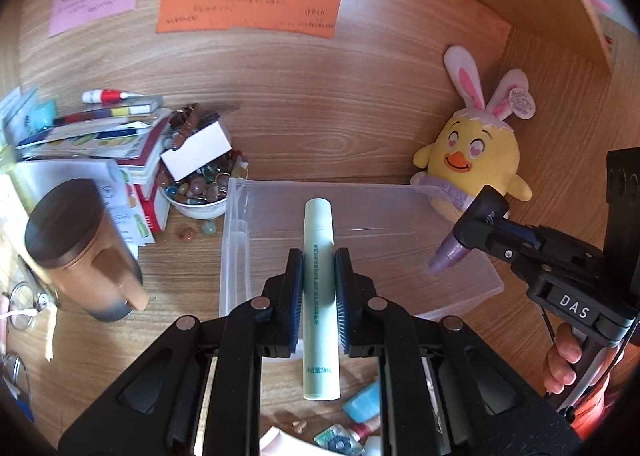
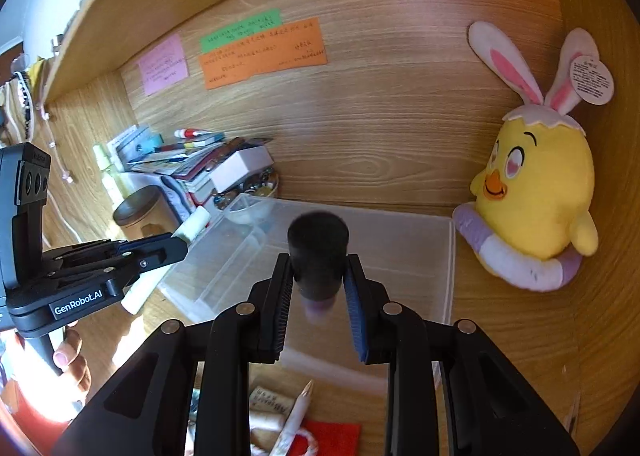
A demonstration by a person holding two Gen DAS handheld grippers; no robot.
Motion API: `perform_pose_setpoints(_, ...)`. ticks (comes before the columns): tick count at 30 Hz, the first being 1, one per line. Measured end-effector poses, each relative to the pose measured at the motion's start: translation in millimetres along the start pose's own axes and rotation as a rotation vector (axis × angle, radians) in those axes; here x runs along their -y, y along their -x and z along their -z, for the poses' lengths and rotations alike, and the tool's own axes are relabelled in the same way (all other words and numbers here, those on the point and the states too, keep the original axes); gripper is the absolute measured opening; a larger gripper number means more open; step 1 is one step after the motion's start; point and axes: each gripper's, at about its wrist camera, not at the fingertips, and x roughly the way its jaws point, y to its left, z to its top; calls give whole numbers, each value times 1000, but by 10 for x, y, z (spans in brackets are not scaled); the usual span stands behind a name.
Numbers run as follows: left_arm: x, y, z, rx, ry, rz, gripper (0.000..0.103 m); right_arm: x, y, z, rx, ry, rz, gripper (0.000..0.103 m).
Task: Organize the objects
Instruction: 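Carry both held items into the clear plastic box and open both tools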
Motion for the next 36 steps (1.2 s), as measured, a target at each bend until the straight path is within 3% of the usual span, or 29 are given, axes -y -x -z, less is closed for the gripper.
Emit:
perform_pose_setpoints(14,32,-607,-137,-135,-38,-25,15,127,-429,75,-99,41,65,24)
perform_pose_setpoints(27,-42,-894,-138,-203,-45,-50,15,149,-596,120,-147,40,118,24)
perform_pose_setpoints(36,-21,-775,-156,-173,-73,-65,15,155,-513,100,-117,40,140,46)
